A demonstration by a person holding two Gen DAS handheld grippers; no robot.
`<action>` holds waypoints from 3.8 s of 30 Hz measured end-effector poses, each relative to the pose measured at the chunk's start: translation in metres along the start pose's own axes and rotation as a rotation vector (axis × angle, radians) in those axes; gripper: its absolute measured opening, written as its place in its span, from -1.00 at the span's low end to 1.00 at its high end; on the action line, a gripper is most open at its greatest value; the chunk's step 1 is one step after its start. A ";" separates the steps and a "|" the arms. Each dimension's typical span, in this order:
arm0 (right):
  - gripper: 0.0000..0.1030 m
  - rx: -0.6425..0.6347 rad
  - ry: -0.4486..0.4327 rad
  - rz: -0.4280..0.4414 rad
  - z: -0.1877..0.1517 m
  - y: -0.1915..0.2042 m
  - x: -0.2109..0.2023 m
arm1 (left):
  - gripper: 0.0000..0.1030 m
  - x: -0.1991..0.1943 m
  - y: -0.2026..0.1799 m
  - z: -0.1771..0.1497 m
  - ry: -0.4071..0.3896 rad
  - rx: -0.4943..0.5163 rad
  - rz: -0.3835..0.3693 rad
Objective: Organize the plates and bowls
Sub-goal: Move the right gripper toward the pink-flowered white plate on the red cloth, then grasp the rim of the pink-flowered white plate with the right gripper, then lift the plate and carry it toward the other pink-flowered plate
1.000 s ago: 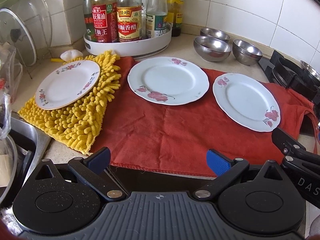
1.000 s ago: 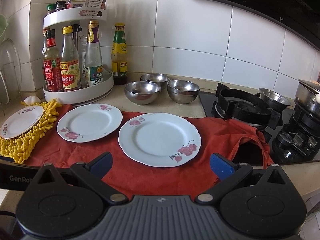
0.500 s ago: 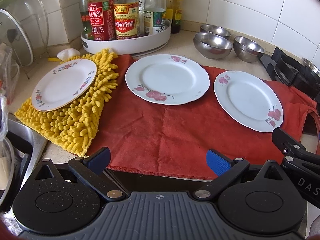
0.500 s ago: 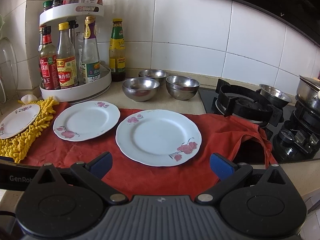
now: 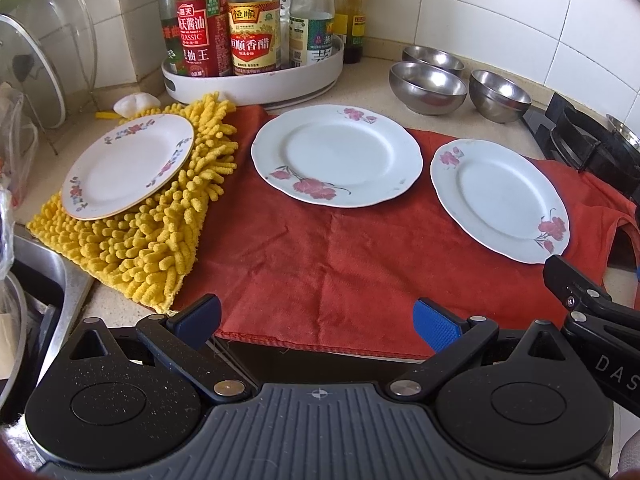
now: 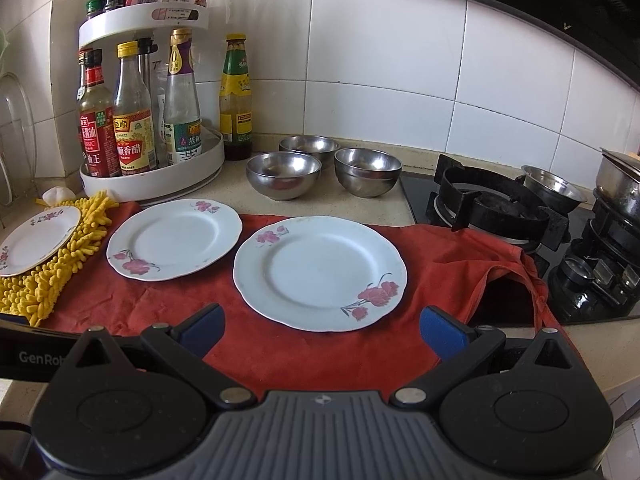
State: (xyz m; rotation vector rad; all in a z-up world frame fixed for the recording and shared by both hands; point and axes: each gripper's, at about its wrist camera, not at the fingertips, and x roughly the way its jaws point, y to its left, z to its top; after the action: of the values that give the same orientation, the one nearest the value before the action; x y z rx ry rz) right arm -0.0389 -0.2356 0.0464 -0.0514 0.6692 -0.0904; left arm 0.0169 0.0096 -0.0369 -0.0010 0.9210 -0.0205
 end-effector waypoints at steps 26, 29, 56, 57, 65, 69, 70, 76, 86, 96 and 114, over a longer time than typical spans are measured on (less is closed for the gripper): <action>0.98 0.036 0.039 -0.049 0.006 -0.031 0.029 | 1.00 0.028 -0.033 0.016 0.048 0.049 -0.033; 0.98 0.043 0.044 -0.060 0.010 -0.038 0.036 | 1.00 0.033 -0.040 0.019 0.054 0.064 -0.042; 0.87 -0.130 0.070 0.156 0.064 -0.072 0.131 | 0.98 0.083 -0.090 0.061 0.016 0.124 -0.187; 0.83 -0.129 0.080 0.177 0.064 -0.074 0.136 | 0.98 0.085 -0.091 0.063 0.016 0.124 -0.195; 0.56 -0.102 0.176 0.297 0.065 -0.080 0.165 | 0.95 0.102 -0.096 0.070 0.061 0.107 -0.257; 0.55 -0.075 0.206 0.302 0.066 -0.092 0.175 | 0.88 0.109 -0.096 0.073 0.088 0.086 -0.298; 0.54 -0.068 0.210 0.304 0.067 -0.095 0.177 | 0.88 0.110 -0.096 0.074 0.086 0.083 -0.299; 0.18 -0.012 0.284 0.368 0.065 -0.103 0.191 | 0.88 0.114 -0.106 0.079 0.093 0.104 -0.295; 0.15 -0.009 0.293 0.425 0.067 -0.110 0.199 | 0.85 0.120 -0.110 0.084 0.068 0.088 -0.328; 0.08 -0.001 0.305 0.439 0.067 -0.115 0.198 | 0.95 0.124 -0.118 0.083 0.044 0.127 -0.311; 0.03 0.105 0.282 0.429 0.078 -0.119 0.181 | 0.80 0.106 -0.106 0.097 -0.007 0.099 -0.347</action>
State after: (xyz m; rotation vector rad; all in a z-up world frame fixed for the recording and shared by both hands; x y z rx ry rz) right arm 0.1428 -0.3703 0.0049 0.2091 0.9428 0.2849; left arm 0.1569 -0.0988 -0.0617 -0.0688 0.9031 -0.3878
